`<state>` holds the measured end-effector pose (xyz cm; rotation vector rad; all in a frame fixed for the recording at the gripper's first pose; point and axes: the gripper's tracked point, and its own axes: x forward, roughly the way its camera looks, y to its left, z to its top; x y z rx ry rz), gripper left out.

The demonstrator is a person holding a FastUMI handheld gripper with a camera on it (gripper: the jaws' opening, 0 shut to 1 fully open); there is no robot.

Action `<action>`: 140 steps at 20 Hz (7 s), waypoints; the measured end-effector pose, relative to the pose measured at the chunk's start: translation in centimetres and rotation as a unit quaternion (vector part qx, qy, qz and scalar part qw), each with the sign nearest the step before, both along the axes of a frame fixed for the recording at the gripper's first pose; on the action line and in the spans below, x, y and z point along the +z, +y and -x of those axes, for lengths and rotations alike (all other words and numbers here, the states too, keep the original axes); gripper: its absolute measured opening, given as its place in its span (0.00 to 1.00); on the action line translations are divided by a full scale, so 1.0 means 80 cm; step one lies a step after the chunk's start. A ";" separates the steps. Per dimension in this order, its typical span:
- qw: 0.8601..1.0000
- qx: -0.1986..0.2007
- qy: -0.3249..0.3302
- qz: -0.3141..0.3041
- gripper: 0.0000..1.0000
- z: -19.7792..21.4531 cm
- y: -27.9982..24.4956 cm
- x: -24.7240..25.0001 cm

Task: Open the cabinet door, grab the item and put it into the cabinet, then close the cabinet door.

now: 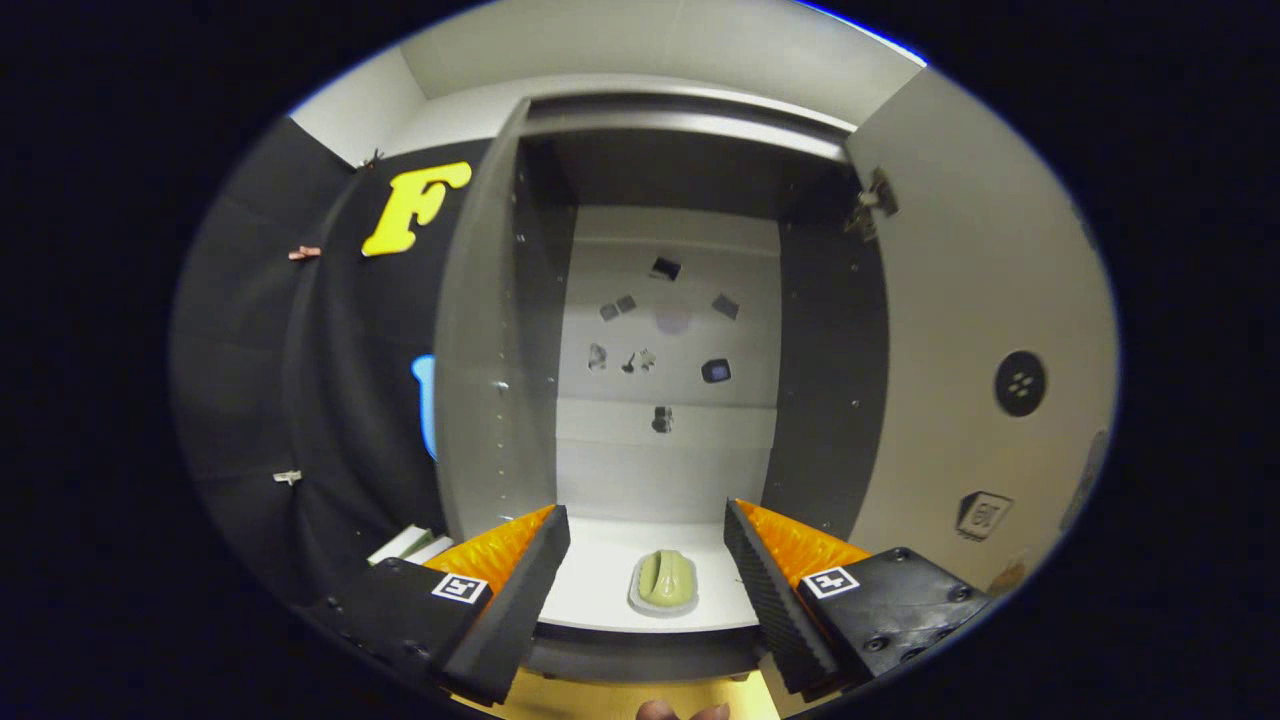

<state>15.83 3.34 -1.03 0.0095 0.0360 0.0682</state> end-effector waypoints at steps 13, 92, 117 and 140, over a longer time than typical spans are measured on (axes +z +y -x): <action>1.000 -0.019 -0.019 0.015 0.98 0.259 -0.087 0.018; 0.999 -0.020 0.025 -0.027 0.97 0.165 -0.055 -0.055; 1.000 -0.025 0.010 -0.007 0.98 0.185 -0.056 -0.038; 1.000 -0.022 0.012 -0.008 0.98 0.183 -0.067 -0.026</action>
